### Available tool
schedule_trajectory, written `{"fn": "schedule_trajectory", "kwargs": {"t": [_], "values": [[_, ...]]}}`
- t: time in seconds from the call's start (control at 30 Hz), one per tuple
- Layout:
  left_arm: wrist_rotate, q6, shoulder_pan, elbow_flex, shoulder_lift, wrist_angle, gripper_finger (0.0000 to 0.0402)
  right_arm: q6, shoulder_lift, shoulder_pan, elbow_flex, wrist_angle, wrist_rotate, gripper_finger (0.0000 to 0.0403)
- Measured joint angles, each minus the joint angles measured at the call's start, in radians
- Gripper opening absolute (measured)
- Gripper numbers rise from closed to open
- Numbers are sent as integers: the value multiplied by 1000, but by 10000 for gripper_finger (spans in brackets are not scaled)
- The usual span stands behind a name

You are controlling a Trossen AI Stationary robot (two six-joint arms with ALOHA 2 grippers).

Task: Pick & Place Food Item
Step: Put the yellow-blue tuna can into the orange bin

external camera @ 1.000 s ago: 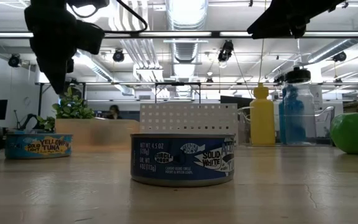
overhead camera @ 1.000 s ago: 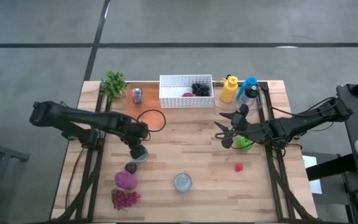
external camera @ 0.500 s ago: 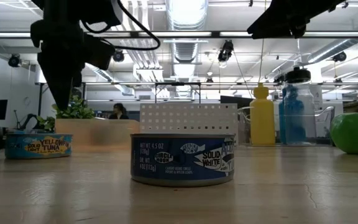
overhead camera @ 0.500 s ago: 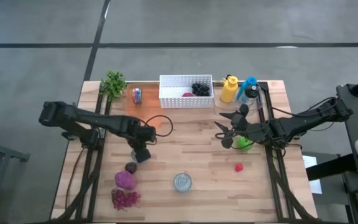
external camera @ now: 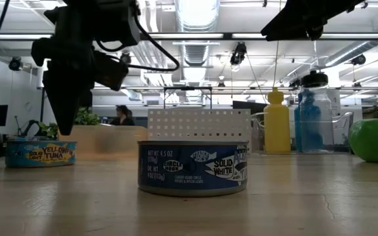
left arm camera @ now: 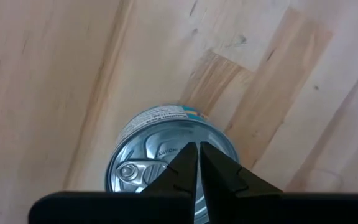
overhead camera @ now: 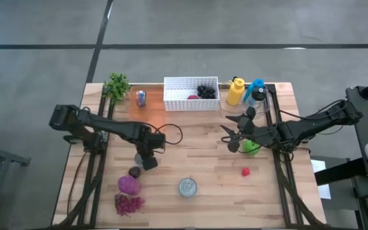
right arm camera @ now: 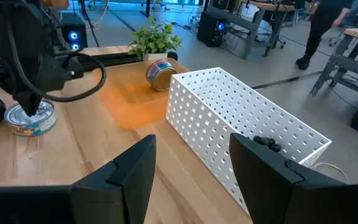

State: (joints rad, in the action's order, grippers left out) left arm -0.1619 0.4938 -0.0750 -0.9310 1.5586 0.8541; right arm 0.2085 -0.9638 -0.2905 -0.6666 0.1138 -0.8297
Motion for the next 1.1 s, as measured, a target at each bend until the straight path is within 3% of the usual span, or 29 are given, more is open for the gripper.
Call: {"fn": "schedule_trajectory", "kwargs": {"t": [0.47,1.1], "values": [[0,-26,0,-3,66,-99,23,0,0,0,0,0,0,199],[62,-53,1,-1,67,-159,23,-2,0,0,0,0,0,199]]}}
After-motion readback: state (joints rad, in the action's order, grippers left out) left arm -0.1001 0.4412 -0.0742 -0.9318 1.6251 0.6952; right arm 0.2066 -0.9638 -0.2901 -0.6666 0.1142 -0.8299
